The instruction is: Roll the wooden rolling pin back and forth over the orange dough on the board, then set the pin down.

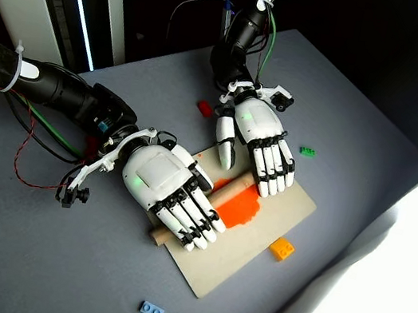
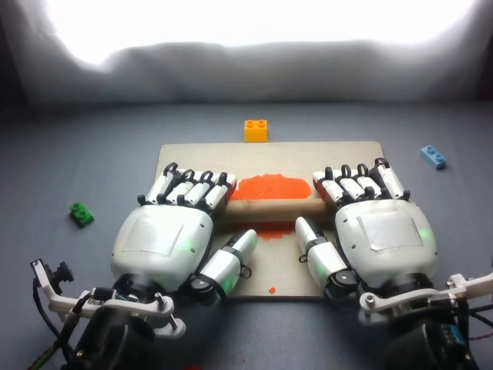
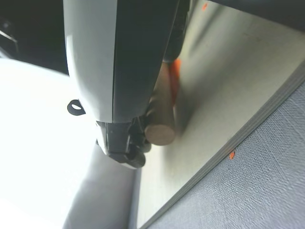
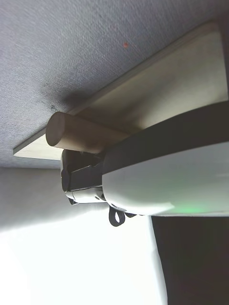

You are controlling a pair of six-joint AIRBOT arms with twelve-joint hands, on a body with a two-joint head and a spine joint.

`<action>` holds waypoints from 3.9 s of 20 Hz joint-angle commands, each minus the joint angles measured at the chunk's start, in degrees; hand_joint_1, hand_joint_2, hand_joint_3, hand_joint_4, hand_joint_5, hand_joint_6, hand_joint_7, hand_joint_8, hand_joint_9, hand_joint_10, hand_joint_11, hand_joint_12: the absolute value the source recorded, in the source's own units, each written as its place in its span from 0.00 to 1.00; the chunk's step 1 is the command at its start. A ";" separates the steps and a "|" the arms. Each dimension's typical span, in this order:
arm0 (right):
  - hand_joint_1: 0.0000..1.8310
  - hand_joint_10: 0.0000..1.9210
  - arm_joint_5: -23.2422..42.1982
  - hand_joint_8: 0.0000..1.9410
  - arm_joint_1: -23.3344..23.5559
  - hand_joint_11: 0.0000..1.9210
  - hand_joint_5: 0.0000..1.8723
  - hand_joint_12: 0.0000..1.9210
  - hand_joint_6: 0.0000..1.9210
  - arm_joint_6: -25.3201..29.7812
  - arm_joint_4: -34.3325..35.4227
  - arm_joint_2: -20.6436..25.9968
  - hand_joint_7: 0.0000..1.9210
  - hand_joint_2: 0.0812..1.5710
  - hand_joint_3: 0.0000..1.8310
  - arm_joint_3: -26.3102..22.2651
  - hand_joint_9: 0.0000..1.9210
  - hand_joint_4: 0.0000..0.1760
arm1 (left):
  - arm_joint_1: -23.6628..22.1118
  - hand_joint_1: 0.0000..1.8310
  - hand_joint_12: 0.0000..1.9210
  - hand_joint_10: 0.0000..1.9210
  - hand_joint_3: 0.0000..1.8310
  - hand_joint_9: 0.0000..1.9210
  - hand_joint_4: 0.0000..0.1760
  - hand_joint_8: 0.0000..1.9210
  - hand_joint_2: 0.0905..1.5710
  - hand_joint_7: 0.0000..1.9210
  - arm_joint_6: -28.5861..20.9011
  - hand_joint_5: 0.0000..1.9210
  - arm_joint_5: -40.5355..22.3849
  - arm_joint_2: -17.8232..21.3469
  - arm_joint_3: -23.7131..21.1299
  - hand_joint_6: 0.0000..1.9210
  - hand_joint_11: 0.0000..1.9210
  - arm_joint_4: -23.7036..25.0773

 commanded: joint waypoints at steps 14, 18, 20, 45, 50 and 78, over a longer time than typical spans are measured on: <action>0.00 0.06 1.55 0.00 -1.92 0.00 0.23 0.58 0.05 -1.75 -0.57 0.18 0.26 0.97 0.00 -2.87 0.20 0.00 | 2.65 0.00 0.33 0.00 0.00 0.16 0.00 0.00 0.94 0.20 -0.63 0.17 -4.96 0.96 -2.43 0.00 0.00 2.82; 0.00 0.06 2.02 0.00 -2.22 0.00 0.22 0.56 0.04 -2.28 -0.58 0.24 0.27 0.97 0.00 -3.78 0.20 0.00 | 2.76 0.00 0.34 0.00 0.00 0.16 0.00 0.00 0.94 0.20 -0.94 0.17 -5.14 1.33 -2.93 0.00 0.00 3.39; 0.00 0.06 2.21 0.00 -2.30 0.00 0.22 0.55 0.04 -2.50 -0.59 0.26 0.27 0.97 0.00 -4.20 0.20 0.00 | 2.76 0.00 0.35 0.00 0.00 0.17 0.00 0.00 0.94 0.20 -0.96 0.18 -5.14 1.69 -3.30 0.00 0.00 3.79; 0.00 0.07 2.71 0.00 -2.57 0.00 0.23 0.60 0.05 -3.52 -0.60 0.65 0.27 0.97 0.00 -6.34 0.20 0.00 | 2.24 0.00 0.35 0.00 0.00 0.16 0.00 0.00 0.95 0.19 -1.88 0.18 -5.47 3.06 -4.17 0.00 0.00 5.61; 0.00 0.07 2.94 0.00 -1.63 0.00 0.23 0.57 0.05 -3.52 -0.61 0.79 0.27 0.97 0.00 -6.27 0.20 0.00 | 1.96 0.00 0.34 0.00 0.00 0.15 0.00 0.00 0.95 0.18 -1.88 0.17 -5.46 3.16 -4.05 0.00 0.00 5.63; 0.00 0.08 6.50 0.00 3.97 0.00 0.22 0.59 0.04 -3.03 -3.43 2.09 0.26 0.98 0.00 -6.28 0.19 0.00 | -19.31 0.00 0.33 0.00 0.00 0.16 0.00 0.00 0.96 0.19 19.59 0.18 25.04 18.79 -12.83 0.00 0.00 -6.61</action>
